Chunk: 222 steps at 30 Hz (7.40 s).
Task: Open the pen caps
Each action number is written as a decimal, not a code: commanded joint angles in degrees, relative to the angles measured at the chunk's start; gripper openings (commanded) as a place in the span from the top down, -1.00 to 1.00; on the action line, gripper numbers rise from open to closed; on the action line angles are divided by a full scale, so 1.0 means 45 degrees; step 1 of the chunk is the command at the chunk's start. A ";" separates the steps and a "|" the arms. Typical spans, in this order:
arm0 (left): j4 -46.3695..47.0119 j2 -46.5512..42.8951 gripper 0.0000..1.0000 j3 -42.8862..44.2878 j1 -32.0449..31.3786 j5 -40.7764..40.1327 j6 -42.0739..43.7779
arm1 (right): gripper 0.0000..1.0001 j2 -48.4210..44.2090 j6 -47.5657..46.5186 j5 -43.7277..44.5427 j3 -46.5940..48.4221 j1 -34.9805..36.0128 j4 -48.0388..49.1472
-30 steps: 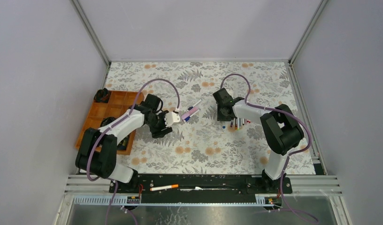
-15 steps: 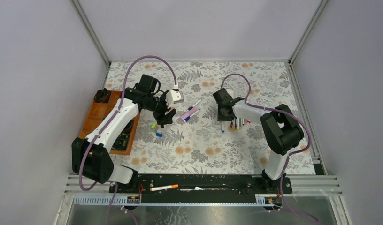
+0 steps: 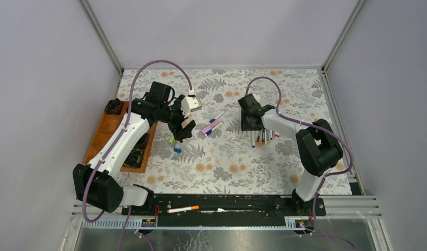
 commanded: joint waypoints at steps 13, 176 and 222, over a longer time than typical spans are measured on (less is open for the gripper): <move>0.0767 -0.0243 -0.97 0.0376 0.0191 -0.0472 -0.1199 | -0.04 0.3940 0.0120 -0.3188 0.6678 0.0231 -0.1061; -0.0352 -0.2371 1.00 -0.3105 -0.2074 -0.0535 0.4875 | -0.08 -0.0309 0.3016 -1.5158 0.3857 0.1859 0.0142; 0.2924 -0.0368 1.00 -0.5485 -0.1024 -0.3435 0.5271 | 1.00 -0.2474 0.0380 -0.7766 0.0025 0.0356 -0.1397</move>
